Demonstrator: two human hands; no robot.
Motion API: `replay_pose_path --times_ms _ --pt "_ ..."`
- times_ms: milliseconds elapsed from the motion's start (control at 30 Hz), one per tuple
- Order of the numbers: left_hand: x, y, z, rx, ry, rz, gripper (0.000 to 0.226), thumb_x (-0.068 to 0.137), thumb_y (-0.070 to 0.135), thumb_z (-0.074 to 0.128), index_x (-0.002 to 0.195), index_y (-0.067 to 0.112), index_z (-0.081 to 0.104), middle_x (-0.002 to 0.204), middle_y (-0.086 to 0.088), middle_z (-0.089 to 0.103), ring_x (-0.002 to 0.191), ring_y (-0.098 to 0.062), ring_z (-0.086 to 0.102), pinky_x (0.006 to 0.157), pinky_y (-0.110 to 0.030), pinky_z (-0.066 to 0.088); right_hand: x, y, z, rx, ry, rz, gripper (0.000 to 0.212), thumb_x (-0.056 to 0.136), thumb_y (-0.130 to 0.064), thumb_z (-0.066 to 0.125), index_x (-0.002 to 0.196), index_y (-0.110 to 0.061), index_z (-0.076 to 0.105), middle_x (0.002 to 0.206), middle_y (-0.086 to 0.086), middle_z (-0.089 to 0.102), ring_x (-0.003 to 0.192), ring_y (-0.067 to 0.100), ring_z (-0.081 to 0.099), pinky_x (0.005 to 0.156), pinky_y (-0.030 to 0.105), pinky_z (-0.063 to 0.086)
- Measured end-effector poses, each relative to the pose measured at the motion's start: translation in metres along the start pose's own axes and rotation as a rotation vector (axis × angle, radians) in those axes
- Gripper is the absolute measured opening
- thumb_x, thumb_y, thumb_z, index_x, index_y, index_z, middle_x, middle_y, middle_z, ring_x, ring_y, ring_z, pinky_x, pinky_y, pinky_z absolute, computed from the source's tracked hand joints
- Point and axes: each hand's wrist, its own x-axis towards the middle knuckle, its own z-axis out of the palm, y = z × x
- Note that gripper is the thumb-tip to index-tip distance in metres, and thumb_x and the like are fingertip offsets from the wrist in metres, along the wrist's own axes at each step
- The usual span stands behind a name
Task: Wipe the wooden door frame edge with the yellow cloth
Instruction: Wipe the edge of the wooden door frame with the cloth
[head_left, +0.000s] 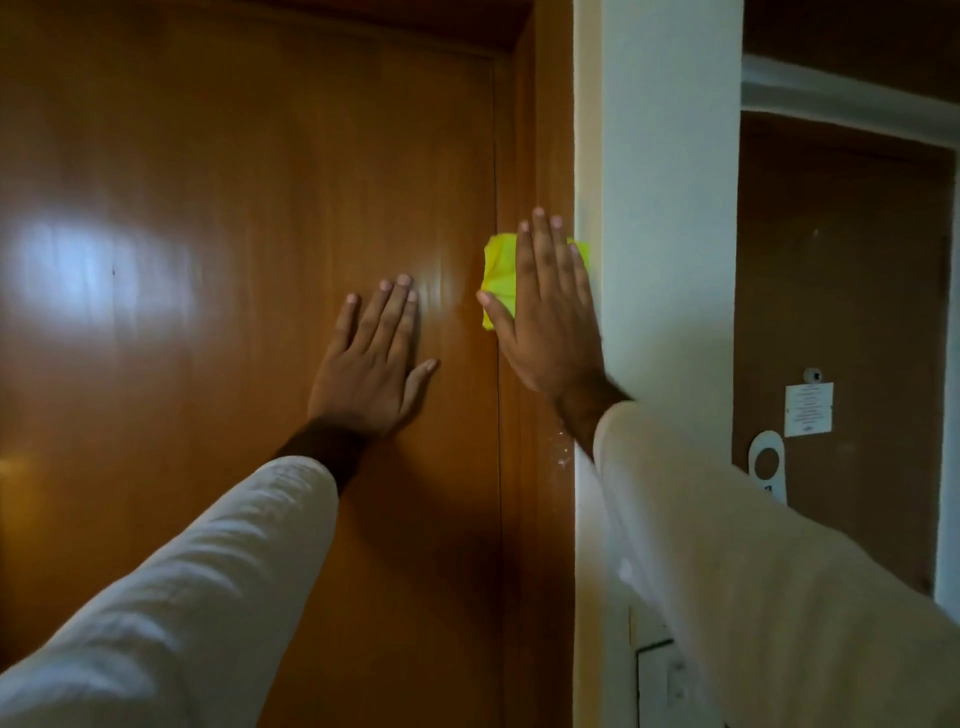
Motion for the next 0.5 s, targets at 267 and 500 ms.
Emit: replay_pose_path --times_ms 267,500 --pt "0.000 -0.002 0.004 0.012 0.006 0.002 0.081 0.108 0.058 0.019 0.167 0.003 0.013 0.177 -0.016 0.011 0.165 -0.032 0.011 0.133 -0.054 0.011 -0.071 -0.012 0.011 0.023 -0.035 0.107 0.072 0.107 -0.052 0.034 0.164 -0.013 0.014 0.174 0.009 0.010 0.162 0.028 0.005 0.130 0.046 0.015" --pt "0.000 -0.001 -0.001 0.004 0.006 0.007 0.081 0.108 0.057 0.017 0.167 0.002 0.013 0.177 -0.017 0.010 0.165 -0.032 0.011 0.133 -0.055 0.011 -0.232 -0.023 0.037 0.003 -0.151 0.127 0.074 0.105 -0.054 0.035 0.164 -0.016 0.010 0.173 0.004 0.007 0.162 0.023 0.005 0.129 0.046 0.018"
